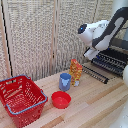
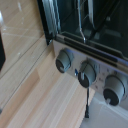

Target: Kindly position your hand close to the oven tray's handle. Softly yet firmly grasp the handle using your hand. Slowly and with caution, draw the tray out until it is fully stretched out.

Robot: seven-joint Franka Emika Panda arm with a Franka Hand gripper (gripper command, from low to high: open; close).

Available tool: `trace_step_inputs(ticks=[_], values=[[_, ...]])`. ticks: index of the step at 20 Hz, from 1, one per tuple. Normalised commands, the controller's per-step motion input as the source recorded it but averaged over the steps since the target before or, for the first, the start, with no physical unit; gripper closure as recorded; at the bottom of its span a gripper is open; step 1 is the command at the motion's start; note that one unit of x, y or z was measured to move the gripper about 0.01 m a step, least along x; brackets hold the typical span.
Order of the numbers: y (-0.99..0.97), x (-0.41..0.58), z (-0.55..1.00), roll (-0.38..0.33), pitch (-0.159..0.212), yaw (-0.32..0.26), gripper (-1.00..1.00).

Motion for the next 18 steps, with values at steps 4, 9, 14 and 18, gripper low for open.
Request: trace_step_inputs(ticks=[4,9,14,18], values=[[-0.48,0.140,-0.25,-0.108,0.012,-0.005,-1.00],[-0.40,0.160,-0.27,-0.078,0.006,-0.006,-1.00],[-0.36,0.026,-0.04,-0.061,0.000,-0.012,-1.00],[-0.43,-0.024,0.00,-0.099,-0.011,-0.061,-1.00]])
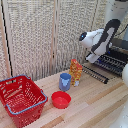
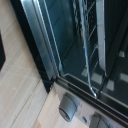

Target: Kindly position your hand close to the oven tray's handle. Softly yet firmly grasp the handle using your hand. Slowly and with caution, draw the tray out until it is fully stretched out.

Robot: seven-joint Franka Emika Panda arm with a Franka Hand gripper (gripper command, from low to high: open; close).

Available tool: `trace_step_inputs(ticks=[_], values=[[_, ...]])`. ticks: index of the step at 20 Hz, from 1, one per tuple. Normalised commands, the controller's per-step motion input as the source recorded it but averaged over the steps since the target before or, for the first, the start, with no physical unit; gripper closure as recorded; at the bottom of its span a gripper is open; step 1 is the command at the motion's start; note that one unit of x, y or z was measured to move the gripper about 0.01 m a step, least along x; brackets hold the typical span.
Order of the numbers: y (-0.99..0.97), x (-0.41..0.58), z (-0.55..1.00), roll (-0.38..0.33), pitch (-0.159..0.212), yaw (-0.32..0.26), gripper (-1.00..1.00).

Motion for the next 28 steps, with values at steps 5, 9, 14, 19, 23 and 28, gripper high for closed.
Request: trace_step_inputs(ticks=[5,9,14,19,23,28], values=[[-0.45,-0.041,-0.09,-0.089,-0.009,-0.048,-1.00],[-0.30,0.031,-0.18,-0.051,0.001,-0.003,-1.00],[-0.15,0.010,-0.08,-0.015,0.000,0.000,1.00],[-0.04,-0.037,-0.01,-0.024,-0.017,0.000,1.00],[0.00,-0.071,0.00,-0.035,-0.033,0.000,1.00],[-0.01,-0.089,0.00,-0.038,-0.037,0.000,1.00]])
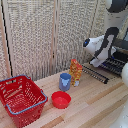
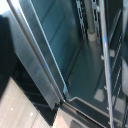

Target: Kindly position your hand close to the oven tray's handle. Softly yet firmly grasp the handle using your hand. Slowly and with caution, draw the tray out until it is fully stretched out.

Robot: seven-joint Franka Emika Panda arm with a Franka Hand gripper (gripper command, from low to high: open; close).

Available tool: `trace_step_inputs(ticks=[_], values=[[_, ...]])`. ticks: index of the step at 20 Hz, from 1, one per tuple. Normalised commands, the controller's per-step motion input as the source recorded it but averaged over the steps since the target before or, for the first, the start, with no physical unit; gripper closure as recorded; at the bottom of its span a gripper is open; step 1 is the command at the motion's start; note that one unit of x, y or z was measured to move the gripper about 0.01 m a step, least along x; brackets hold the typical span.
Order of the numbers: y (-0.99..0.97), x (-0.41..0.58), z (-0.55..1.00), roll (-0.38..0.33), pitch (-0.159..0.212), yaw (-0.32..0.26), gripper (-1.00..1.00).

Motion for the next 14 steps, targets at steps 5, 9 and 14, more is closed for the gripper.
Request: trace_step_inputs(ticks=[5,9,14], values=[[0.04,-0.134,0.00,-0.039,-0.021,0.000,1.00],[0.24,-0.104,0.00,-0.012,0.017,0.011,1.00],[0.28,-0.032,0.02,0.006,0.012,-0.051,1.00]])
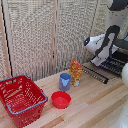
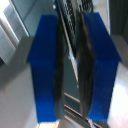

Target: Kindly position your hand close to the oven tray's handle. Softly yet firmly grasp the handle using your hand. Slowly and with caution, draw the tray out until it is fully stretched out.

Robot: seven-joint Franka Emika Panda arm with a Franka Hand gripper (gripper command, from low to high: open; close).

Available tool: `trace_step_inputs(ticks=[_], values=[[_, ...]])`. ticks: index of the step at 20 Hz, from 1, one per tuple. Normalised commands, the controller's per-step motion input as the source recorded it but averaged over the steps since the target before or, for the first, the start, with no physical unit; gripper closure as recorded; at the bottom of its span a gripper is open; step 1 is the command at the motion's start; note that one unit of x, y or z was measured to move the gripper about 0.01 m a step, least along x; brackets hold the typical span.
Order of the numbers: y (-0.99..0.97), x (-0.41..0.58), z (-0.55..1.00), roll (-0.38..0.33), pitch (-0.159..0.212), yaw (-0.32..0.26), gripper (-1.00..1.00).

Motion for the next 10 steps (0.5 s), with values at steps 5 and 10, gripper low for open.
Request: trace_step_inputs(ticks=[5,10], values=[[0.64,0.000,0.17,0.008,-0.003,-0.144,1.00],[0.78,0.000,0.12,0.000,-0.002,-0.136,1.00]])
